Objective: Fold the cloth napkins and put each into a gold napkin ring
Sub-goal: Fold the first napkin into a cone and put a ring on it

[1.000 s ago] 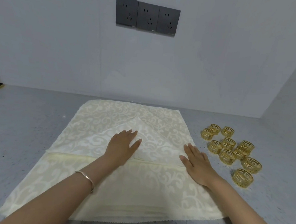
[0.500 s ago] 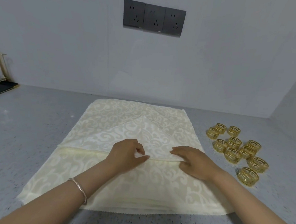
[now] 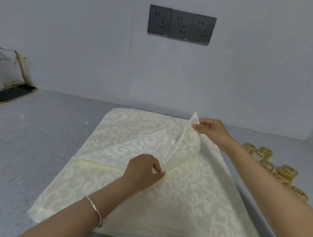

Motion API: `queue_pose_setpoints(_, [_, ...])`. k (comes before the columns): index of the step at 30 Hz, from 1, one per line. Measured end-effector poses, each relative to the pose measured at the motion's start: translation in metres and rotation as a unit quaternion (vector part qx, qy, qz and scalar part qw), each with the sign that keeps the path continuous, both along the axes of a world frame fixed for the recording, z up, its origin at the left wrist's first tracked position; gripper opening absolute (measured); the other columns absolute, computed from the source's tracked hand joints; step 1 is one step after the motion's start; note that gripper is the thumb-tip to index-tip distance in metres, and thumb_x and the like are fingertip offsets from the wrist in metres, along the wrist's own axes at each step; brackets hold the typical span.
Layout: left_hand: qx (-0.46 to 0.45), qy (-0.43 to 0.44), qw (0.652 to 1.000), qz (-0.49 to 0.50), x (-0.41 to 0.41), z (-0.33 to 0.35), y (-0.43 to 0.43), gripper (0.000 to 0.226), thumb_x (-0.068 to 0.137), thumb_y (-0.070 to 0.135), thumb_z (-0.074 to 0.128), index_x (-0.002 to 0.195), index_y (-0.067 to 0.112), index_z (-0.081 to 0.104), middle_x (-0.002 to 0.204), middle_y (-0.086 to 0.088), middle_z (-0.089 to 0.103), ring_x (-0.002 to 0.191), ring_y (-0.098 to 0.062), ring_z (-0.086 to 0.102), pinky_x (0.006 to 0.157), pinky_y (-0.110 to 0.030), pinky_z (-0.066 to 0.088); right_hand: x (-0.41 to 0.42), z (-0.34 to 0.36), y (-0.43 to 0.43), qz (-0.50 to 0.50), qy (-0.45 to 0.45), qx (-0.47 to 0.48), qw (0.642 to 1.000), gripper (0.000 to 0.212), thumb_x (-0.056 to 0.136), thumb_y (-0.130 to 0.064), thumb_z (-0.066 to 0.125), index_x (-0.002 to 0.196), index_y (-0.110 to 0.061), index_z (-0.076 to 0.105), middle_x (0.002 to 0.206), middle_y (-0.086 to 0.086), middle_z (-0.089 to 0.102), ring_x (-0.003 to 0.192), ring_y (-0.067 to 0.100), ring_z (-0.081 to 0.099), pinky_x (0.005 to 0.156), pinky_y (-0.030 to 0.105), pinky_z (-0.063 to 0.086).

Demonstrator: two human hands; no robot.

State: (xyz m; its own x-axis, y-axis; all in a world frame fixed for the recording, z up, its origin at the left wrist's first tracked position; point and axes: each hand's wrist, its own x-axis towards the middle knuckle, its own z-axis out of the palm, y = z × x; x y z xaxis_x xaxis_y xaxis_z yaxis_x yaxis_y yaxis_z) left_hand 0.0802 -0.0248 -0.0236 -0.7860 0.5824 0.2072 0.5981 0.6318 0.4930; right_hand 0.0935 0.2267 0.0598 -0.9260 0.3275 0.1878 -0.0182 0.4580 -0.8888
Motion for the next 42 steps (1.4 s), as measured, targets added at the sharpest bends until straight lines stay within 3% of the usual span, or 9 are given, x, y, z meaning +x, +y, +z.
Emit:
queue_pose_setpoints(6, [-0.010, -0.016, 0.999, 0.048, -0.008, 0.002, 0.011, 0.034, 0.089, 0.043, 0.058, 0.071, 0.015, 0.068, 0.069, 0.009, 0.061, 0.071, -0.008, 0.058, 0.063, -0.016, 0.039, -0.072, -0.035, -0.028, -0.032, -0.009, -0.013, 0.999, 0.015, 0.080, -0.002, 0.073, 0.088, -0.005, 0.060, 0.035, -0.016, 0.034, 0.037, -0.002, 0.033, 0.045, 0.008, 0.034])
queue_pose_setpoints(15, [-0.055, -0.046, 0.996, 0.050, -0.020, 0.004, 0.019, 0.023, 0.079, 0.033, 0.063, 0.061, 0.018, 0.061, 0.078, 0.002, 0.070, 0.076, -0.011, 0.065, 0.071, -0.024, 0.050, -0.104, -0.088, -0.024, -0.042, -0.057, -0.027, 0.997, 0.016, 0.079, -0.008, 0.075, 0.087, -0.006, 0.062, 0.036, -0.016, 0.039, 0.038, 0.002, 0.038, 0.048, 0.017, 0.036])
queue_pose_setpoints(19, [-0.020, -0.029, 0.999, 0.020, -0.027, -0.003, 0.015, 0.024, 0.080, 0.036, 0.067, 0.065, 0.026, 0.050, 0.071, 0.013, 0.055, 0.071, -0.002, 0.052, 0.067, -0.015, 0.042, -0.105, -0.091, -0.029, -0.040, -0.038, 0.033, 0.998, 0.023, 0.076, -0.017, 0.078, 0.092, -0.012, 0.062, 0.067, -0.011, 0.055, 0.059, 0.006, 0.048, 0.056, 0.019, 0.041])
queue_pose_setpoints(21, [0.018, -0.024, 0.999, -0.012, -0.029, -0.007, 0.011, 0.018, 0.080, 0.039, 0.068, 0.087, 0.032, 0.053, 0.084, 0.016, 0.052, 0.074, 0.002, 0.047, 0.067, -0.011, 0.035, -0.101, -0.080, -0.032, -0.012, -0.054, 0.064, 0.996, 0.036, 0.080, -0.032, 0.074, 0.109, -0.020, 0.059, 0.093, -0.010, 0.056, 0.073, 0.006, 0.054, 0.061, 0.018, 0.044])
queue_pose_setpoints(23, [0.012, -0.035, 0.998, -0.059, -0.035, -0.012, 0.007, 0.049, 0.084, 0.043, 0.066, 0.127, 0.034, 0.047, 0.117, 0.013, 0.050, 0.102, 0.001, 0.046, 0.088, -0.016, 0.038, -0.093, -0.061, -0.033, 0.022, -0.072, 0.096, 0.993, 0.044, 0.086, -0.045, 0.063, 0.125, -0.029, 0.051, 0.113, -0.010, 0.052, 0.093, 0.009, 0.057, 0.075, 0.021, 0.046])
queue_pose_setpoints(25, [-0.065, 0.003, 0.991, -0.114, -0.044, -0.015, 0.006, 0.068, 0.092, 0.049, 0.054, 0.150, 0.033, 0.022, 0.153, 0.008, 0.025, 0.138, -0.010, 0.024, 0.113, -0.027, 0.022, -0.076, -0.044, -0.032, 0.040, -0.048, 0.140, 0.988, 0.044, 0.093, -0.047, 0.051, 0.133, -0.030, 0.047, 0.133, -0.012, 0.047, 0.118, 0.009, 0.050, 0.097, 0.024, 0.039])
queue_pose_setpoints(28, [-0.165, 0.043, 0.971, -0.167, -0.051, -0.017, 0.008, 0.062, 0.100, 0.047, 0.035, 0.152, 0.032, 0.004, 0.159, 0.013, -0.008, 0.147, -0.011, -0.009, 0.118, -0.035, -0.005, -0.030, -0.039, -0.038, 0.070, -0.032, 0.196, 0.978, 0.045, 0.098, -0.044, 0.039, 0.140, -0.032, 0.040, 0.141, -0.023, 0.033, 0.132, -0.005, 0.028, 0.110, 0.019, 0.020])
queue_pose_setpoints(34, [-0.221, 0.031, 0.960, -0.167, -0.044, -0.023, 0.007, 0.055, 0.104, 0.039, 0.017, 0.153, 0.024, -0.003, 0.159, 0.013, -0.011, 0.145, -0.008, -0.015, 0.117, -0.031, -0.012, 0.044, -0.083, -0.054, 0.168, -0.088, 0.375, 0.908, 0.059, 0.097, -0.050, 0.017, 0.151, -0.029, 0.007, 0.154, -0.023, -0.006, 0.139, -0.011, -0.013, 0.115, 0.018, -0.013])
queue_pose_setpoints(42, [-0.217, 0.023, 0.961, -0.167, -0.044, -0.025, 0.006, 0.056, 0.104, 0.041, 0.018, 0.153, 0.022, -0.003, 0.159, 0.011, -0.009, 0.145, -0.007, -0.014, 0.116, -0.028, -0.012, 0.058, -0.095, -0.049, 0.235, -0.160, 0.413, 0.865, 0.057, 0.097, -0.050, 0.011, 0.150, -0.034, -0.003, 0.151, -0.026, -0.013, 0.136, -0.013, -0.019, 0.110, 0.016, -0.020])
